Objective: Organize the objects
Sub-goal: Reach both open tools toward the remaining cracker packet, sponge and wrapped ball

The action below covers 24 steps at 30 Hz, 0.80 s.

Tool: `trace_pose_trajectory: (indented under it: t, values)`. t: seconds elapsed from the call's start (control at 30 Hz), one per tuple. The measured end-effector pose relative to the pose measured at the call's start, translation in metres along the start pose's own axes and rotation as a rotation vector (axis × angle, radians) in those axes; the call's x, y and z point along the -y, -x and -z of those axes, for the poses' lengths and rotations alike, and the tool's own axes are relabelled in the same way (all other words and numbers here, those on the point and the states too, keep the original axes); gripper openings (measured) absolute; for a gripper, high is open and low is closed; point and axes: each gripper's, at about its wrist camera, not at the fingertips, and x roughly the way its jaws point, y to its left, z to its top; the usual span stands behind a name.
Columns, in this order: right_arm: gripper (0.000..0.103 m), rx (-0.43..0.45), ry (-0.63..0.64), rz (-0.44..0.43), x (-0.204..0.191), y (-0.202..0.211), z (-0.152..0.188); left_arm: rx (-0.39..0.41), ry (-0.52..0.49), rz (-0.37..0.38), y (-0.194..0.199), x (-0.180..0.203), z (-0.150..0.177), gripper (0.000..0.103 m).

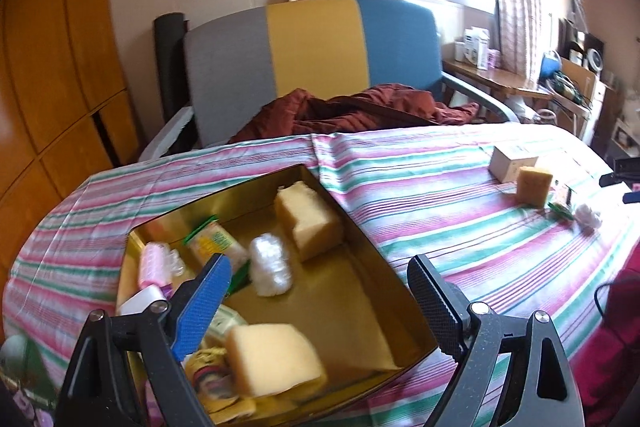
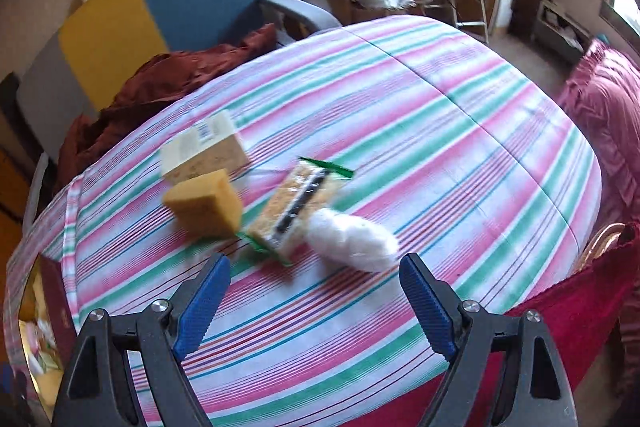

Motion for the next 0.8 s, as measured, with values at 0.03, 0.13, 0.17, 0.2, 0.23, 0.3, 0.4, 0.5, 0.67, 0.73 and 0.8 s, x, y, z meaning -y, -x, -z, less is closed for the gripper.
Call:
trace_pose_trajectory:
  t: [0.03,0.13,0.17,0.2,0.23,0.3,0.4,0.5,0.67,0.73,0.8]
  values:
    - [0.088,-0.009,-0.012,-0.006,0.003,-0.003,-0.003,-0.001,-0.006,0.006,-0.001,0.003,-0.001,0.090]
    - [0.088,-0.048,-0.041,-0.018,0.011,-0.014,-0.009,-0.006,-0.034,0.027,-0.007,0.016,-0.009,0.091]
    - [0.088,-0.056,-0.051,-0.018,0.013,-0.017,-0.011,-0.006,-0.041,0.032,-0.008,0.019,-0.011,0.091]
    - [0.088,-0.060,-0.059,-0.023,0.014,-0.019,-0.014,-0.006,-0.047,0.037,-0.010,0.023,-0.013,0.091]
    - [0.088,-0.063,-0.065,-0.031,0.014,-0.021,-0.017,-0.007,-0.053,0.042,-0.012,0.027,-0.016,0.092]
    - [0.088,-0.069,-0.075,-0.058,0.012,-0.028,-0.024,-0.018,-0.061,0.055,-0.019,0.034,-0.022,0.092]
    - [0.088,-0.081,-0.073,-0.058,0.006,-0.041,-0.037,-0.025,-0.075,0.067,-0.028,0.046,-0.029,0.092]
    - [0.088,-0.113,-0.065,-0.064,0.000,-0.061,-0.045,-0.031,-0.091,0.068,-0.034,0.056,-0.033,0.092]
    - [0.085,-0.175,-0.068,-0.073,-0.009,-0.099,-0.053,-0.059,-0.109,0.080,-0.048,0.070,-0.035,0.092]
    - [0.083,-0.203,-0.068,-0.078,-0.009,-0.111,-0.053,-0.067,-0.121,0.086,-0.053,0.076,-0.036,0.092]
    - [0.078,-0.232,-0.046,-0.069,-0.011,-0.121,-0.051,-0.073,-0.130,0.097,-0.058,0.086,-0.038,0.092]
